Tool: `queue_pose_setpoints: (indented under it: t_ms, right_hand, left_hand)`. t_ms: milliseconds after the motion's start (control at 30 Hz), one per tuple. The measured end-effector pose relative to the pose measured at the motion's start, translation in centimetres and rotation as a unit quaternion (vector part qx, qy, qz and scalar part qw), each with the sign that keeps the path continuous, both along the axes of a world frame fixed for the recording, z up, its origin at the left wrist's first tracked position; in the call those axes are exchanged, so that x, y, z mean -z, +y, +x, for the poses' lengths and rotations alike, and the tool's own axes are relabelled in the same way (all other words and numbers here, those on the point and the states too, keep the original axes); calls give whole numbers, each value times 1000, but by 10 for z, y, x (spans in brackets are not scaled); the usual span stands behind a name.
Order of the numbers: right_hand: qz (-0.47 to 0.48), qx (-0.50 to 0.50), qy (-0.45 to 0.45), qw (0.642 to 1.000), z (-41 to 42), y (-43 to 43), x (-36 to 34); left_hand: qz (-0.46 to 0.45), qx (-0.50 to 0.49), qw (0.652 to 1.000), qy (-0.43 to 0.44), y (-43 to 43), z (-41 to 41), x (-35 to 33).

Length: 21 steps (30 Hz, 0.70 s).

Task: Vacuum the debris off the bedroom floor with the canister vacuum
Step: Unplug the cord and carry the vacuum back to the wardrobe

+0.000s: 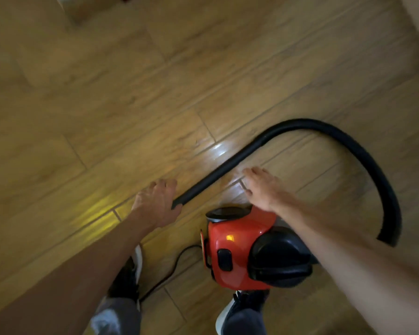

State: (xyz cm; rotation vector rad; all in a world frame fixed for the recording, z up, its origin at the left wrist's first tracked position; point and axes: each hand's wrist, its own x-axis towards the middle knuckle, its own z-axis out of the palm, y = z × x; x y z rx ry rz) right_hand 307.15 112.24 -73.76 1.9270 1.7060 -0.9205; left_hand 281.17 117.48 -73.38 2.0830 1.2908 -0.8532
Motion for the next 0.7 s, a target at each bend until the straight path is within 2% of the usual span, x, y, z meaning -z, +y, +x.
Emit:
queue_pose_setpoints:
  t_ms: [133, 267, 433, 567, 700]
  right_hand:
    - [21, 75, 57, 995, 0, -11, -116]
    - [80, 139, 130, 978, 7, -27, -257]
    - [141, 216, 149, 955, 18, -67, -417]
    - [192, 276, 140, 932, 17, -105, -509]
    - [229, 372, 117, 892, -5, -137, -563]
  left_hand:
    - [15, 29, 999, -28, 13, 12, -119]
    - [36, 32, 997, -67, 17, 32, -252]
    - [70, 0, 989, -133, 8, 50, -408]
    - [101, 37, 976, -188, -7, 66, -495]
    - [85, 106, 956, -259, -18, 78, -539]
